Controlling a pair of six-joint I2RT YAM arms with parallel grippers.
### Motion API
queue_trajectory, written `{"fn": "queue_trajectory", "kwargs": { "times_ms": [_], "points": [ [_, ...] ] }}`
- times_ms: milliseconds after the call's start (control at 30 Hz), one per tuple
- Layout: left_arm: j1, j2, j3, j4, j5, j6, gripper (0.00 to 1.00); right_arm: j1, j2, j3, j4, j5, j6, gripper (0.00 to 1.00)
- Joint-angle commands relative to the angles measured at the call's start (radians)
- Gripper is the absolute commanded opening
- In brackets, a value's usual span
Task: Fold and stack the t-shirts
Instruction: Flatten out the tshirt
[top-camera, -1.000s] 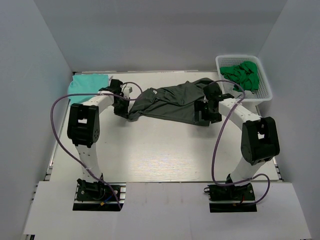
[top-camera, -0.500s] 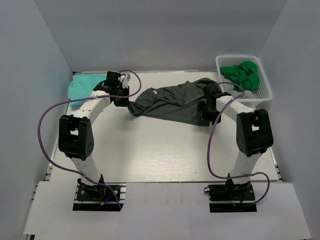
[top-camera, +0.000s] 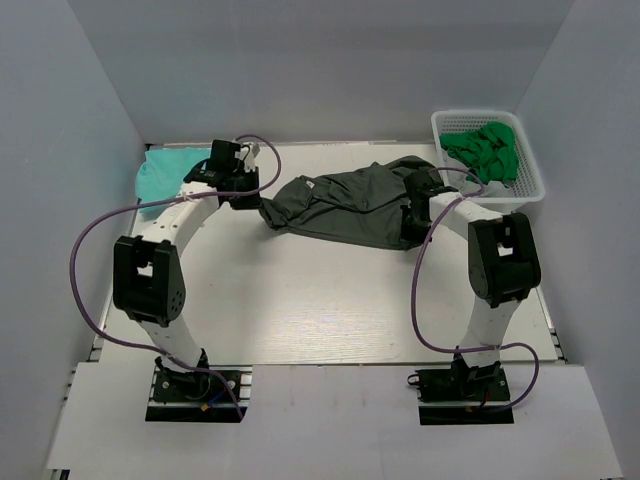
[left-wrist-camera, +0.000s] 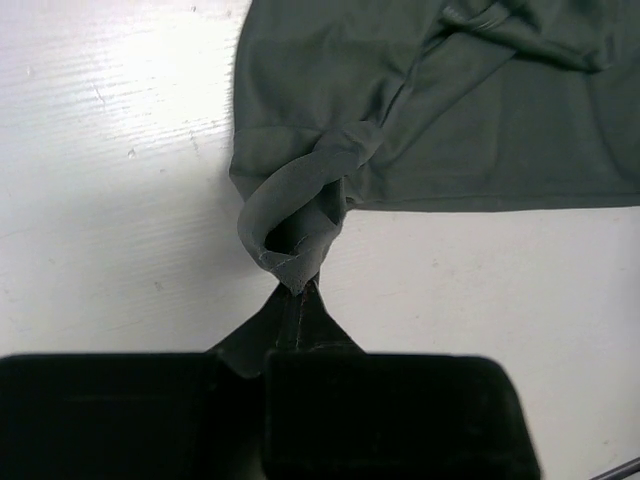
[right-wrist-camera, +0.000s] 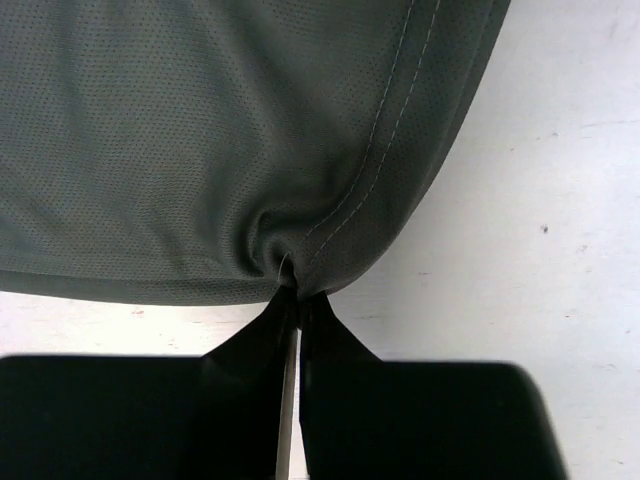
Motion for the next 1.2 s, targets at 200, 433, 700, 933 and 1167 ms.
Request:
{"fn": "queue_trajectory", "kwargs": {
  "times_ms": [200, 433, 700, 933, 1167],
  "points": [
    [-0.004, -0.193, 0.090, 0.103, -0.045, -0.171, 0.00, -0.006, -0.194, 0.224, -0.041, 0.111, -0.060, 0.00],
    [0.010, -0.193, 0.313, 0.036, -0.243, -0.311, 0.00, -0.015, -0.326, 0.434, -0.008, 0.238, -0.128, 0.00],
    [0.010, -0.185, 0.470, -0.007, -0.380, -0.352, 0.00, -0.021, -0.459, 0.543, 0.166, 0.253, -0.233, 0.00],
    [0.010, -0.294, 0.421, 0.021, -0.443, -0.386, 0.00, -0.018, -0.505, 0.602, 0.195, 0.211, -0.293, 0.00],
    [0.010, -0.443, 0.374, 0.068, -0.504, -0.365, 0.00, -0.020, -0.577, 0.634, 0.212, 0.154, -0.335, 0.00]
  ]
}}
